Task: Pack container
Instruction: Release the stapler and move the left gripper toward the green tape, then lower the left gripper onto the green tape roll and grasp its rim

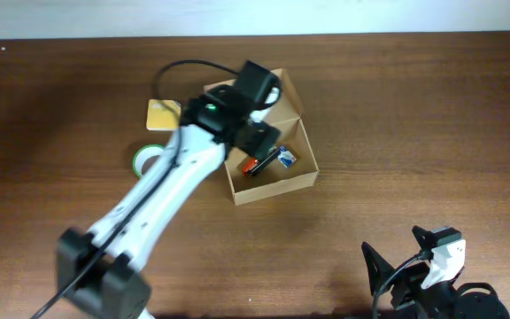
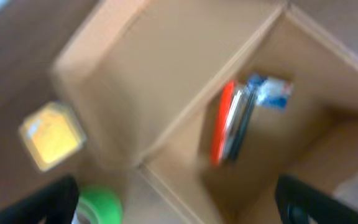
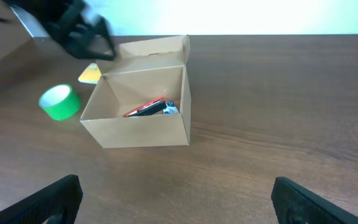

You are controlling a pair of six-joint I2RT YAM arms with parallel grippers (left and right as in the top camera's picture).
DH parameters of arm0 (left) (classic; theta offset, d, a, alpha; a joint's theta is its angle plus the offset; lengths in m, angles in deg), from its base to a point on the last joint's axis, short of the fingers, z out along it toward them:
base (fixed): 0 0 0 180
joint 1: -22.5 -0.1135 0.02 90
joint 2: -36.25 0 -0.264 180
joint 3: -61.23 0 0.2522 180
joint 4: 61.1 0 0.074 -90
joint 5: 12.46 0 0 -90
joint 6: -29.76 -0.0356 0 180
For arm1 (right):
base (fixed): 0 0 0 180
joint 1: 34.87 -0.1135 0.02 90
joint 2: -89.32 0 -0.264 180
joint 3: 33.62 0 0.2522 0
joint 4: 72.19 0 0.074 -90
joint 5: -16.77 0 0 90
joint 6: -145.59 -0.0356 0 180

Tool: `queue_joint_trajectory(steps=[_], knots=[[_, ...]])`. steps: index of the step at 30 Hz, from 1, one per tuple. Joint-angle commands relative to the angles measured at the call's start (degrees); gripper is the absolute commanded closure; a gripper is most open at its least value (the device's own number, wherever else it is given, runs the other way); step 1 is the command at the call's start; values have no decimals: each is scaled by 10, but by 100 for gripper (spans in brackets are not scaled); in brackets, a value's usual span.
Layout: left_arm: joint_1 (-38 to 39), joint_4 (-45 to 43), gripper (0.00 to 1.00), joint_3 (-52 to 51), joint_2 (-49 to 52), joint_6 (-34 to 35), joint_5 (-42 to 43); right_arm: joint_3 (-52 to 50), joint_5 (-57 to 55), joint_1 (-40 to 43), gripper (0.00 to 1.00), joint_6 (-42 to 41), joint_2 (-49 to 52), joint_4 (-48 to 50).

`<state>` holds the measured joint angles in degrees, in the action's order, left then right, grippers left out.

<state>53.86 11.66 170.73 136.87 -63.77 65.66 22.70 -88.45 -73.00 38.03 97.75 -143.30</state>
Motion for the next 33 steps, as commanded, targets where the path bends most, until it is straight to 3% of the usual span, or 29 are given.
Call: queue_joint_trajectory(steps=[1,6,11,22,33], knots=[[-43,64,0,12,-52,63,-38,0,-9,-1,1,-1,-4,2],[-108,136,0,6,-88,83,-33,0,-9,-1,1,-1,-4,1],[-160,135,0,-38,-90,85,16,0,-9,-1,1,-1,-4,2],[-176,-57,0,-277,-90,82,17,0,-9,-1,1,-1,-4,2],[-213,-163,0,-342,-87,75,21,0,-9,-1,1,-1,-4,2]])
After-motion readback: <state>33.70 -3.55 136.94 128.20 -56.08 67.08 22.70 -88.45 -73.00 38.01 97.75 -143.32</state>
